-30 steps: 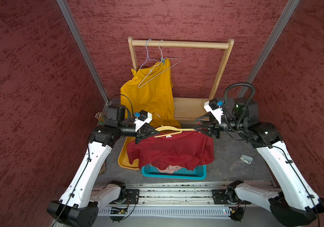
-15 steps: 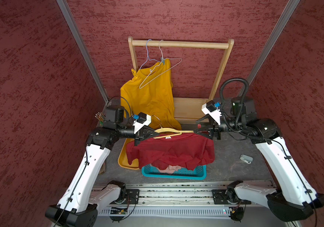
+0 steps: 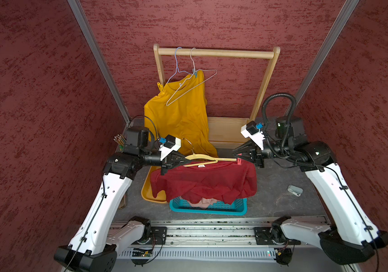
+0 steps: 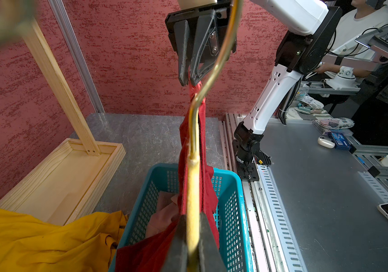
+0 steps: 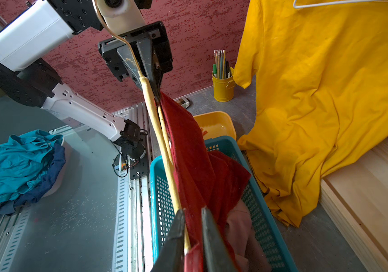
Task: Remove the clothespins securing t-shirts to the hanger
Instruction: Remove the clothespin from the hanger.
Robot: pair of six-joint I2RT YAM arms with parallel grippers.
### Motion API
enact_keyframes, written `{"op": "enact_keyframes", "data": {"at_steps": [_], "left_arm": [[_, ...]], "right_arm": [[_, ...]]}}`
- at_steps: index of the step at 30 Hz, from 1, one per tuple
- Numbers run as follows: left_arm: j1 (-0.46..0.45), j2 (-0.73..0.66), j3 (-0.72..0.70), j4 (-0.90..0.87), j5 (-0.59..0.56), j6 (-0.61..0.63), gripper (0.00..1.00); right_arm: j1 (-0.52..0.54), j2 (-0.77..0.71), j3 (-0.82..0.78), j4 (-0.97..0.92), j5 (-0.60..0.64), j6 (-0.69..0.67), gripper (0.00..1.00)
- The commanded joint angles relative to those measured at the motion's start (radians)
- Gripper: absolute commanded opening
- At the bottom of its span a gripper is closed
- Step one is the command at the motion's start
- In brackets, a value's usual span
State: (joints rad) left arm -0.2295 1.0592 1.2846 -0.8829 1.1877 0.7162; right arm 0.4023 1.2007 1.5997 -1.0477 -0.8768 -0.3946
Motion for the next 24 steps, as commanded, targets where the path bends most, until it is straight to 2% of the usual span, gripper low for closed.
{"op": "enact_keyframes", "data": {"at_steps": [1, 11, 17, 24], "left_arm": [[-0.006, -0.009, 0.0, 0.008, 0.013, 0.019, 0.0], [-0.13, 0.082, -0.014, 0.019, -0.064, 0.017, 0.0], [-0.155, 0.146, -0.019, 0.032, -0.056, 0.01, 0.0], [-0.232, 0.292, -0.054, 0.14, -0.047, -0.088, 0.0]], "right_arm": [[0.004, -0.012, -0.02, 0.035, -0.017, 0.027, 0.0], [0.004, -0.081, -0.057, 0.28, 0.161, 0.166, 0.0], [0.003, -0.107, -0.104, 0.364, 0.167, 0.21, 0.0], [0.004, -0.131, -0.208, 0.498, 0.187, 0.32, 0.0]]}}
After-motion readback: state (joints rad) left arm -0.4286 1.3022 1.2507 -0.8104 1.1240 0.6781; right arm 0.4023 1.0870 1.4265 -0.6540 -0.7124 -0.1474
